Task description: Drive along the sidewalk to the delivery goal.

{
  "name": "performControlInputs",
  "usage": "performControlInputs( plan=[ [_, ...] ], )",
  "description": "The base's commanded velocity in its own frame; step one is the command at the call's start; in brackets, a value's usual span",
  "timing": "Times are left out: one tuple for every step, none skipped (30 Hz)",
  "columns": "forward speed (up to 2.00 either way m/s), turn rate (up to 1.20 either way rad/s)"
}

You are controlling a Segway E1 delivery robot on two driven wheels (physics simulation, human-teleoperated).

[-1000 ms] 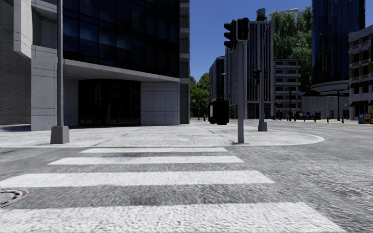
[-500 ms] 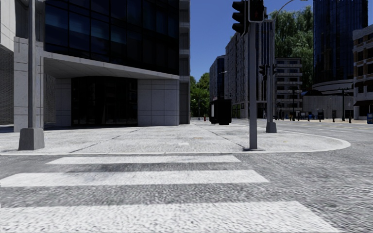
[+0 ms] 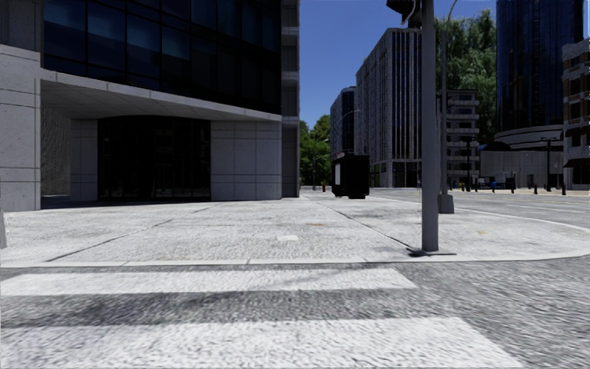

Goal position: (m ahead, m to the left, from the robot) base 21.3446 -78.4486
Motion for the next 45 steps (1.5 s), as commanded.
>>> performControlInputs(
  plan=[
    [2.0, -0.23],
    [2.0, -0.23],
    [2.0, -0.23],
    [2.0, -0.23],
    [2.0, -0.23],
    [2.0, -0.23],
    [2.0, -0.23],
    [2.0, -0.23],
    [2.0, -0.23],
    [2.0, -0.23],
    [2.0, -0.23],
    [2.0, -0.23],
    [2.0, -0.23],
    [2.0, -0.23],
    [2.0, -0.23],
    [2.0, -0.23],
    [2.0, -0.23],
    [2.0, -0.23],
    [2.0, -0.23],
    [2.0, -0.23],
    [2.0, -0.23],
    [2.0, -0.23],
    [2.0, -0.23],
    [2.0, -0.23],
    [2.0, -0.23],
    [2.0, -0.23],
    [2.0, -0.23],
    [2.0, -0.23],
    [2.0, -0.23],
    [2.0, -0.23],
    [2.0, -0.23],
    [2.0, -0.23],
    [2.0, -0.23],
    [2.0, -0.23],
    [2.0, -0.23],
    [1.93, -0.23],
    [1.68, -0.23],
    [1.58, -0.23],
    [1.58, -0.23],
    [1.51, -0.23],
    [1.49, -0.21],
    [1.49, -0.19],
    [1.48, -0.18],
    [1.48, -0.18],
    [1.48, -0.18]
  ],
)
